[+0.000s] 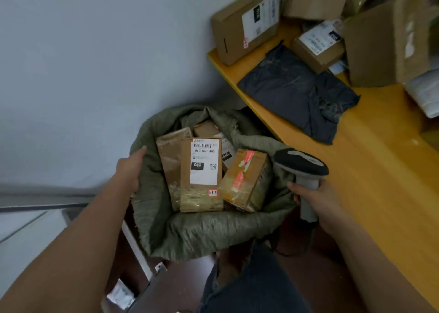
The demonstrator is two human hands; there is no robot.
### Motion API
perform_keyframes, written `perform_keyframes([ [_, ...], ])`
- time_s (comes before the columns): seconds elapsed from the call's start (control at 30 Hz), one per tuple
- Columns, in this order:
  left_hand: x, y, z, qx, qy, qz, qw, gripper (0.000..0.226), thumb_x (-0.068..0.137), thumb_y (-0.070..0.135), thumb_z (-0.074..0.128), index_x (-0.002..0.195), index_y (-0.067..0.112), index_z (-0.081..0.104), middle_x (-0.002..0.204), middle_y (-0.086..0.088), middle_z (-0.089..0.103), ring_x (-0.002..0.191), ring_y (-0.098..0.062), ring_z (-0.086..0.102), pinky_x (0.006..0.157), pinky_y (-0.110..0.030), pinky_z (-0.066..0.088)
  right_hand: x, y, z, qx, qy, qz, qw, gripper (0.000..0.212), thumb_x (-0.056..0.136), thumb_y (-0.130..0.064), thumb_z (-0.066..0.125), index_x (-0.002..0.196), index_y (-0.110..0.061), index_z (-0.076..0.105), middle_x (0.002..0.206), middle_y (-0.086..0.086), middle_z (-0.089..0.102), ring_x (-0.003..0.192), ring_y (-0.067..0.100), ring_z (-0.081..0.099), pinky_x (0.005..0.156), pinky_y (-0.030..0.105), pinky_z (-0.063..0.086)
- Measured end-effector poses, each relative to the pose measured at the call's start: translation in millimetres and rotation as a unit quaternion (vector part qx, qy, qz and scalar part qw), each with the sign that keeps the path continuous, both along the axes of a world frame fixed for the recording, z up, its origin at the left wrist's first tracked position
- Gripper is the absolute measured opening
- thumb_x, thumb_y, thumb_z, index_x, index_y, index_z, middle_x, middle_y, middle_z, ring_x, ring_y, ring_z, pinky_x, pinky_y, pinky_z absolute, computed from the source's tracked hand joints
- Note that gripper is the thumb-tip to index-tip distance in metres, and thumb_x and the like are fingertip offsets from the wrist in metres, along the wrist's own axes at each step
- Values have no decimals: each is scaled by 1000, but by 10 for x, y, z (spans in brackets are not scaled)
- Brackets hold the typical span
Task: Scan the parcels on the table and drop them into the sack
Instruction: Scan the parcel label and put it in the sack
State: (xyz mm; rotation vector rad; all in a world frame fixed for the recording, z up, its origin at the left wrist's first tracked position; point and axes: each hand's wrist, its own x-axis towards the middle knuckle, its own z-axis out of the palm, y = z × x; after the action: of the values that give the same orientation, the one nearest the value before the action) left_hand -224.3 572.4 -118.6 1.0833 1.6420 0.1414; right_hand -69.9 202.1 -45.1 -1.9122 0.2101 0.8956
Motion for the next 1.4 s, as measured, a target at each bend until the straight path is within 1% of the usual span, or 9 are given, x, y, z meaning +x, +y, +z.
perform_keyframes([
  [0.2,-10,248,790,185,-91,74,976,20,100,24,53,80,18,54,75,6,50,74,-11,53,78,-24,42,179,196,580,21,-127,-65,990,20,88,-17,73,101,-14,59,83,6,62,69,21,60,57,32,47],
  [0.5,226,308,1599,478,-77,42,874,36,101,14,39,67,24,35,71,8,41,68,-4,42,66,-10,34,271,92,533,-90,-5,-39,995,18,86,-15,74,92,-1,65,87,20,69,78,37,66,73,50,55],
  [0.6,319,329,1636,279,20,-100,955,54,94,49,56,113,-1,60,114,-17,63,107,-31,60,86,-26,47,256,123,501,-62,35,-60,996,20,88,-11,71,100,3,63,85,18,68,65,25,65,60,36,53],
  [0.7,299,192,1551,99,128,-287,944,82,77,53,76,126,-10,55,125,-21,60,112,-37,60,96,-47,51,325,214,622,-41,13,-34,998,22,88,-12,72,99,5,64,77,14,66,61,23,62,59,35,50],
  [0.8,455,146,1725,104,-58,-151,981,48,91,38,66,118,-1,60,118,-18,65,104,-32,63,94,-47,51,450,198,876,67,-41,-86,993,11,89,-8,69,98,-3,63,80,10,62,65,22,57,62,37,48],
  [0.9,564,322,1959,3,-298,45,954,39,96,50,52,109,14,61,102,-10,69,90,-26,66,79,-51,53,599,148,994,117,-46,-132,983,8,92,-5,65,97,-10,61,89,8,63,69,21,59,68,40,51],
  [1.03,582,465,2069,37,-298,82,950,51,91,55,56,121,14,63,112,-11,71,97,-31,69,85,-56,54,572,294,864,32,8,-117,993,11,92,-1,63,99,-3,55,75,11,56,52,15,56,51,29,48],
  [1.2,554,684,2322,73,-367,87,923,47,94,51,53,120,14,64,111,-9,72,95,-27,71,77,-50,58,692,440,1055,147,-50,-125,980,14,89,-1,67,82,-10,59,72,3,58,59,15,53,59,30,47],
  [1.4,450,107,1748,58,-109,5,992,39,100,33,53,126,4,55,124,-15,61,107,-32,61,92,-48,51,777,438,769,2,16,-97,995,9,90,1,65,86,-3,57,77,11,55,58,17,51,51,32,43],
])
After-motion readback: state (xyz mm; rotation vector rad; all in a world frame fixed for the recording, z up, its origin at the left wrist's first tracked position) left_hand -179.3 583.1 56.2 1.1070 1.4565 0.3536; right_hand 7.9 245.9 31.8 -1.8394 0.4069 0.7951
